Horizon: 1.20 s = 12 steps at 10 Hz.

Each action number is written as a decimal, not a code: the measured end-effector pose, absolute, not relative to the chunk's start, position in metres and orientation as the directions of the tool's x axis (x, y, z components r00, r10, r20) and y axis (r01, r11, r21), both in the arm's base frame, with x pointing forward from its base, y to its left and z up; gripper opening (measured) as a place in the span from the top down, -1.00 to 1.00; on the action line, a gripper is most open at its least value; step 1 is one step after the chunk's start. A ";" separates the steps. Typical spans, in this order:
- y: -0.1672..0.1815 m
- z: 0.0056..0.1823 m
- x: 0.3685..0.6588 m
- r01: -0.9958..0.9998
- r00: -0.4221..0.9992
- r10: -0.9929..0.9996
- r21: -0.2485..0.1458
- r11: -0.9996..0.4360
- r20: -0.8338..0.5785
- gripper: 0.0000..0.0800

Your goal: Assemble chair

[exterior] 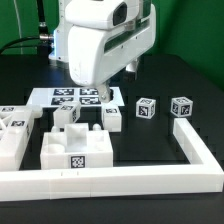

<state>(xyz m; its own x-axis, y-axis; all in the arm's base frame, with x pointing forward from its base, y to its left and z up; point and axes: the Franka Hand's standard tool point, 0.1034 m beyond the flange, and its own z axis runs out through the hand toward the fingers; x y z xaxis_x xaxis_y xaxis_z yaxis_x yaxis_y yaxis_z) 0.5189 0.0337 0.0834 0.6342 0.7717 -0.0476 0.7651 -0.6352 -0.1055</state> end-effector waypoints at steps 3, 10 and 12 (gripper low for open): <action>0.017 0.082 0.495 0.643 0.756 0.650 -0.092 -0.760 -0.081 -0.63; 0.006 0.078 0.487 0.395 0.909 0.400 -0.065 -0.916 -0.118 -0.63; 0.004 0.077 0.487 0.233 0.963 0.237 -0.047 -0.971 -0.131 -0.63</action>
Offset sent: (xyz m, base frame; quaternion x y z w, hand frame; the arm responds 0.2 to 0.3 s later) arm -0.0167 -0.0440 -0.0049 0.0049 0.0274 -0.0804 0.9964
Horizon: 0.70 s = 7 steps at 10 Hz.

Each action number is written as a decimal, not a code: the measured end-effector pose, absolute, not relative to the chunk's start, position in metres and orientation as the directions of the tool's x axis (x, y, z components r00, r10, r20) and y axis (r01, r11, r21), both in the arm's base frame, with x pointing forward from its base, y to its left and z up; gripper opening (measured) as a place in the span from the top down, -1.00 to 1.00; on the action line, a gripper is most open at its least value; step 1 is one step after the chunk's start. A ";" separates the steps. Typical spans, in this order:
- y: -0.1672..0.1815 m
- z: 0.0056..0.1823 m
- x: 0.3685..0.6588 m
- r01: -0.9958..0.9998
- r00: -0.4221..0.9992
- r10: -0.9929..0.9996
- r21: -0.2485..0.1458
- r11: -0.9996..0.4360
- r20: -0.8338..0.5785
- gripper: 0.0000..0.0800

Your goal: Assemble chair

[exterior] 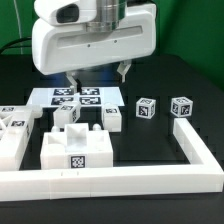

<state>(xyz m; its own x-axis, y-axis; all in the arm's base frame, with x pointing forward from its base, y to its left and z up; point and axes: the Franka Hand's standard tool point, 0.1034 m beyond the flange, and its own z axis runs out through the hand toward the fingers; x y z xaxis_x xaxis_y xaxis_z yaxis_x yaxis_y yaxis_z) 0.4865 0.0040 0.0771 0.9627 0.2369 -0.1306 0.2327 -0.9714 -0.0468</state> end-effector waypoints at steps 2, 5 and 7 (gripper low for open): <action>0.008 0.077 0.486 0.106 0.985 0.111 -0.041 -0.994 -0.135 -0.63; 0.001 0.067 0.490 0.053 0.988 0.059 -0.044 -0.998 -0.141 -0.63; -0.007 0.066 0.520 0.068 0.990 0.072 -0.044 -0.997 -0.118 -0.63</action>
Offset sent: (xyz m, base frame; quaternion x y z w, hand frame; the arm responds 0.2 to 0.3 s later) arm 0.0000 0.0000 0.0000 0.0000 0.0000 0.1938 0.9810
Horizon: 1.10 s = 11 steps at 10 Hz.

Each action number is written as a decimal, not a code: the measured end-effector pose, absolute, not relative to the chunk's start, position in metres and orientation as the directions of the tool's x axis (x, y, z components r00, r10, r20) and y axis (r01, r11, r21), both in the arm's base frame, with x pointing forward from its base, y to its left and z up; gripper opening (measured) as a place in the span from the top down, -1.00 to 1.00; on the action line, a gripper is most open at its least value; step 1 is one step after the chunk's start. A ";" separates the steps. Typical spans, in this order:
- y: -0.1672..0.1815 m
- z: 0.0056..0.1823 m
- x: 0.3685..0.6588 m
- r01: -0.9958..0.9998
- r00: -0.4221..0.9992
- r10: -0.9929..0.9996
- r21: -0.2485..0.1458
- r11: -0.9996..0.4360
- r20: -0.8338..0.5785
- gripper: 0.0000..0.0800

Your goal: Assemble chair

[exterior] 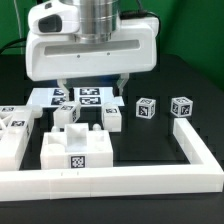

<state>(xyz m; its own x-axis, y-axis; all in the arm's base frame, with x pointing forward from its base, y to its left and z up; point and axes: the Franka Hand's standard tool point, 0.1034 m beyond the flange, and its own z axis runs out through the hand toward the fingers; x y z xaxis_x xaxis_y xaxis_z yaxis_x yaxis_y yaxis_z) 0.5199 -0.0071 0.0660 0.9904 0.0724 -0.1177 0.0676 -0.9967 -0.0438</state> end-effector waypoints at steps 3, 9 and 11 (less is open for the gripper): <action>-0.010 0.076 0.540 0.052 0.994 0.057 -0.053 -0.997 -0.096 -0.63; -0.014 0.065 0.584 0.065 0.995 0.068 -0.055 -0.996 -0.067 -0.63; -0.014 0.049 0.584 0.061 0.995 0.065 -0.057 -0.996 -0.071 -0.63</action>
Offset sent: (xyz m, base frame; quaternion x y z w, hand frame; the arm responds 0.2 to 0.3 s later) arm 0.0000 0.0000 0.0000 0.0000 0.0000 0.0000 1.0000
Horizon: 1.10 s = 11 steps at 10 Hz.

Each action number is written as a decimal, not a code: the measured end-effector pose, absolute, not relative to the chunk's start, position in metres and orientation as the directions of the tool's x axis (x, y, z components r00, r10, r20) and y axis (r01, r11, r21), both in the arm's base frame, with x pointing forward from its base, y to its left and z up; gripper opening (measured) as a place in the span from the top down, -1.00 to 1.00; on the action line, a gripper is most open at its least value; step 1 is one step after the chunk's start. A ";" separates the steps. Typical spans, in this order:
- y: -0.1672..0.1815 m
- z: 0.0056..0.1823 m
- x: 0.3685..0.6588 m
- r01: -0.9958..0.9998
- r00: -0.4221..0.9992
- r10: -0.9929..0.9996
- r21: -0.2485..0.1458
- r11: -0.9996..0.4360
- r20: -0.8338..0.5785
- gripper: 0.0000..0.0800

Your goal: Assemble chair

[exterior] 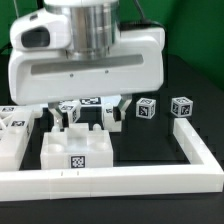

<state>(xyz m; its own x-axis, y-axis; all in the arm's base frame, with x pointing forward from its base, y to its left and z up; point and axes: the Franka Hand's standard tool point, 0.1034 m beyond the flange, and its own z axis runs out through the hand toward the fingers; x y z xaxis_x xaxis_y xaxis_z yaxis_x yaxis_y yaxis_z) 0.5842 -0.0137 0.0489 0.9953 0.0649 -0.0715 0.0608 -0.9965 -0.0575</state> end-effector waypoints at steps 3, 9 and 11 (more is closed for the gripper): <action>0.004 0.025 0.572 0.067 0.994 0.072 -0.056 -0.996 -0.077 -0.63; 0.004 0.015 0.570 0.088 0.992 0.093 -0.059 -0.994 -0.088 0.03; 0.005 0.015 0.570 0.088 0.992 0.093 -0.059 -0.994 -0.088 0.36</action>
Offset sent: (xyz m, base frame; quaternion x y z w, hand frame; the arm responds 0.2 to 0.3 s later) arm -0.0005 0.0077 -0.0200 -0.0213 0.0093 0.0038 0.9997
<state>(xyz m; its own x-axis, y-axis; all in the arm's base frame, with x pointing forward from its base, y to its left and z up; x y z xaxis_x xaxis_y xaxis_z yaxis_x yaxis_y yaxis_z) 0.5699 0.0046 0.0147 0.9918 0.0930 -0.0881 0.0880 -0.9944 -0.0593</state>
